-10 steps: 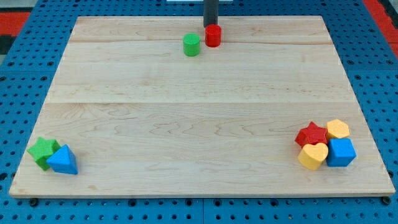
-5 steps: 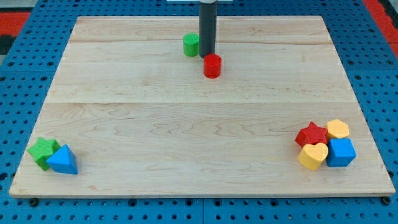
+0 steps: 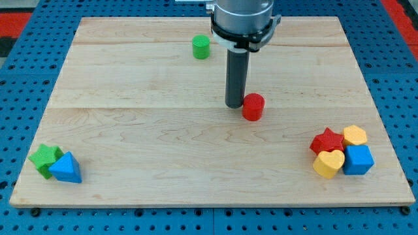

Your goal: Place the red circle to the left of the red star

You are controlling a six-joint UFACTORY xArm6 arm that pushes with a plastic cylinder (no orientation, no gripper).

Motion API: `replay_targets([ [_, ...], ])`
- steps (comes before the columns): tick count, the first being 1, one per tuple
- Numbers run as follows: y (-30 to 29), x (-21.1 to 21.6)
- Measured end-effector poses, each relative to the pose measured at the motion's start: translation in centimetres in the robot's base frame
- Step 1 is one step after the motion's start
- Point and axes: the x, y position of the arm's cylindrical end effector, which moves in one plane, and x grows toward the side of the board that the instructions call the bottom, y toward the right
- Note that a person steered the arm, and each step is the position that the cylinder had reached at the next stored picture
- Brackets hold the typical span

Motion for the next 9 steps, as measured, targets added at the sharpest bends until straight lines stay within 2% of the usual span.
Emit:
replay_targets([
  [1,0.3,0.4],
  [2,1.0,-1.7],
  [3,4.2,-1.4],
  [5,4.3,3.3],
  [7,-0.6,4.0],
  [9,4.5,4.4],
])
